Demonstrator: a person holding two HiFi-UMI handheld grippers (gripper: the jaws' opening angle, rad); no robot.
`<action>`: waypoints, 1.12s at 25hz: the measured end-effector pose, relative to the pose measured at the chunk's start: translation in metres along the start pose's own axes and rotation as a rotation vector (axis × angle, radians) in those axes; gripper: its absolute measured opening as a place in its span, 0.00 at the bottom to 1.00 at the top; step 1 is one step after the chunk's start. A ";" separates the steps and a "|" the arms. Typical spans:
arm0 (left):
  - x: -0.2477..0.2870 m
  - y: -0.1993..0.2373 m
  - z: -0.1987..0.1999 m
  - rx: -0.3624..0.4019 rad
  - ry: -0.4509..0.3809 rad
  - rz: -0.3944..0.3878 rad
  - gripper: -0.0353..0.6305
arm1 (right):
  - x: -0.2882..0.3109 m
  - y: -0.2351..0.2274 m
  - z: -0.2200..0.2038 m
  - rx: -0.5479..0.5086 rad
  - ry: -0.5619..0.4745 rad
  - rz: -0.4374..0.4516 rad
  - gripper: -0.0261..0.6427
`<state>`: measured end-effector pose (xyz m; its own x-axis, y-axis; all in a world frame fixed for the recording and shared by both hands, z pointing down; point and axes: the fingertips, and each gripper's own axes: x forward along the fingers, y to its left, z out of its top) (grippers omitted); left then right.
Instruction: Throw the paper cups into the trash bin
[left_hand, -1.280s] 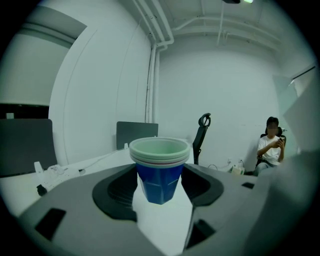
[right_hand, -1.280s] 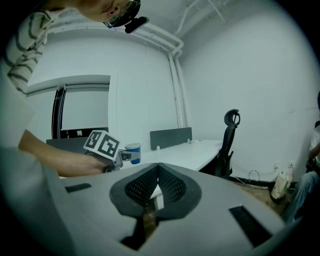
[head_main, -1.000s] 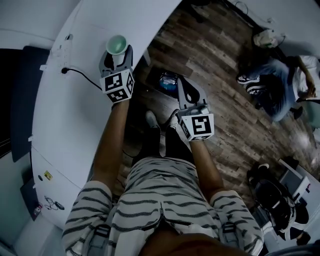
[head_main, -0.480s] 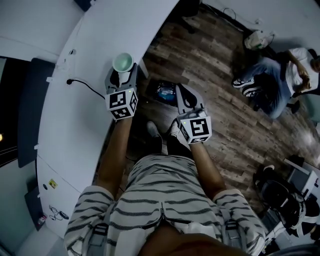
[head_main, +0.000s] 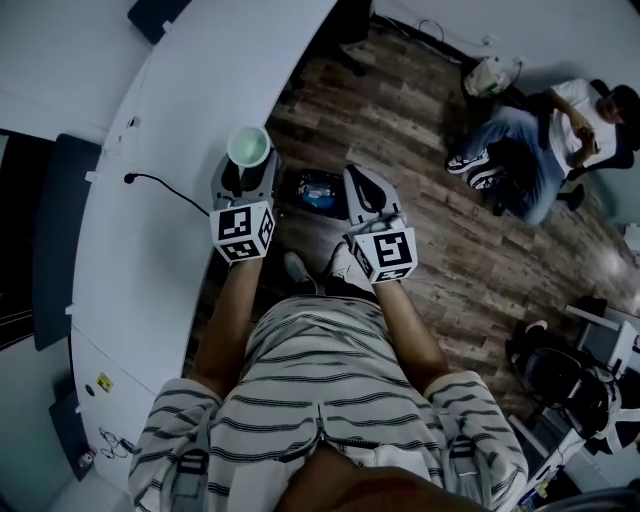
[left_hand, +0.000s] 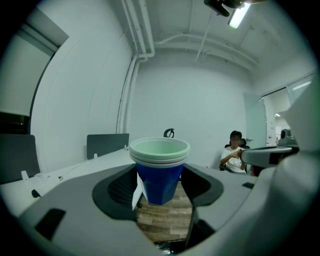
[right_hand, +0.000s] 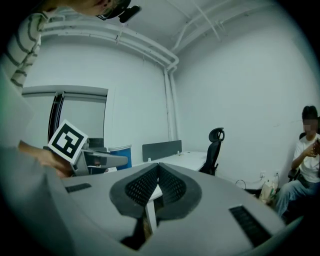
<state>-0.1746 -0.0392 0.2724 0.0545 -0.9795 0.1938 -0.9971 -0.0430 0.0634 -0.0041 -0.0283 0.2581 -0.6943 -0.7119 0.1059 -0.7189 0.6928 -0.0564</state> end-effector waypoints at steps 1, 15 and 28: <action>-0.002 -0.005 0.000 0.000 0.001 -0.008 0.49 | -0.003 -0.002 0.002 0.003 -0.005 -0.007 0.05; -0.021 -0.065 0.003 0.031 -0.011 -0.136 0.49 | -0.028 -0.021 0.007 0.016 -0.026 -0.076 0.05; -0.023 -0.103 -0.021 0.048 0.040 -0.246 0.49 | -0.045 -0.032 -0.007 0.045 -0.009 -0.132 0.05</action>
<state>-0.0719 -0.0082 0.2823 0.2970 -0.9298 0.2172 -0.9549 -0.2894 0.0669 0.0503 -0.0170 0.2625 -0.5935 -0.7977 0.1068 -0.8048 0.5870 -0.0874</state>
